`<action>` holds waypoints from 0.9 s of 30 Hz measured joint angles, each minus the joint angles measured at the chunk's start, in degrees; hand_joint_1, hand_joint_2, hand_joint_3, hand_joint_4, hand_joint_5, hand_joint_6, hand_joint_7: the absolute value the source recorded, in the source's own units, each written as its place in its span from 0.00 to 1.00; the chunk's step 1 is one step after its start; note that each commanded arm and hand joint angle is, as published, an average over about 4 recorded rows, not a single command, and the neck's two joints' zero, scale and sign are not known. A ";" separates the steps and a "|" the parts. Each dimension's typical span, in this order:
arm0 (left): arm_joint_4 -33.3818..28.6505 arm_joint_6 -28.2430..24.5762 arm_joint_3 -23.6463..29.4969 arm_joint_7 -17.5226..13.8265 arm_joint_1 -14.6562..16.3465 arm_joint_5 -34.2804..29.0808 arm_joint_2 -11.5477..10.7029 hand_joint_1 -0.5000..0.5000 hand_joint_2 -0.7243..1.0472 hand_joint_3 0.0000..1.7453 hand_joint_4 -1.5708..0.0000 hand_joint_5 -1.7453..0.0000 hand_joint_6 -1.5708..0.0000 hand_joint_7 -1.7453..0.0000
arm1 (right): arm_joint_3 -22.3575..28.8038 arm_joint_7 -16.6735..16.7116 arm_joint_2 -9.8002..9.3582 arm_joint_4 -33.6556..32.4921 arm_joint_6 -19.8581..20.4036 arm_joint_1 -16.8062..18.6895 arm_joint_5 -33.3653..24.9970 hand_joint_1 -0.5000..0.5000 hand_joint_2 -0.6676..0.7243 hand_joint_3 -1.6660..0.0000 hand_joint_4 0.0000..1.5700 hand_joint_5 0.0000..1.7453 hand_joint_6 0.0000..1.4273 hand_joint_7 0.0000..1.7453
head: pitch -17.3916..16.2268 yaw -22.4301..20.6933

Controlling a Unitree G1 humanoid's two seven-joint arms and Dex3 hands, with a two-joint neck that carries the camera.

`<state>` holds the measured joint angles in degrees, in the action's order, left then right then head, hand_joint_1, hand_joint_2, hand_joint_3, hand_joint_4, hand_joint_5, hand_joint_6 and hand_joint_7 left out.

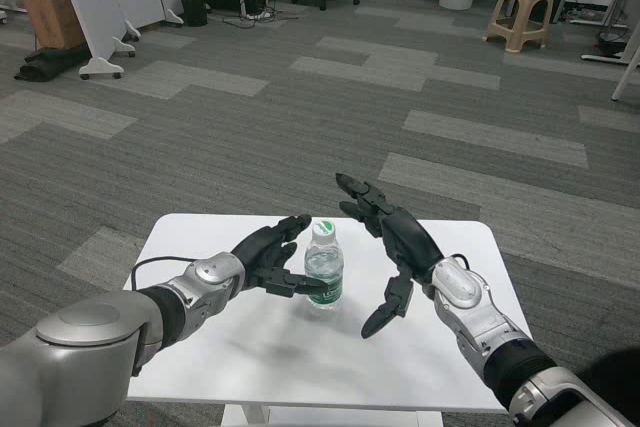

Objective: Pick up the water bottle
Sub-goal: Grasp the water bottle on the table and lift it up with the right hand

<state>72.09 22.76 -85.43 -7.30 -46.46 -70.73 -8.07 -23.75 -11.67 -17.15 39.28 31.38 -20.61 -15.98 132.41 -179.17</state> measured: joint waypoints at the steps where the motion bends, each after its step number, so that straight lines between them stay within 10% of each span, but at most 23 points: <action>1: 0.27 0.00 -0.01 0.24 -0.01 -0.01 0.20 1.00 0.55 0.05 1.00 1.00 1.00 1.00 | 0.00 0.00 0.00 0.00 0.00 0.00 0.00 0.46 0.91 0.71 0.00 0.22 0.00 0.04 | 0.00 0.00; 27: 6.51 -9.90 -4.23 7.64 -3.87 -2.06 7.35 1.00 0.50 0.05 1.00 1.00 1.00 1.00 | -0.02 0.00 0.12 0.00 -0.02 0.08 0.00 0.42 0.91 0.71 0.00 0.22 0.00 0.04 | -0.39 -0.20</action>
<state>78.60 12.86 -89.66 0.34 -50.33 -72.79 -0.73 -23.78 -11.67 -17.03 39.28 31.36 -20.53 -15.98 132.02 -179.37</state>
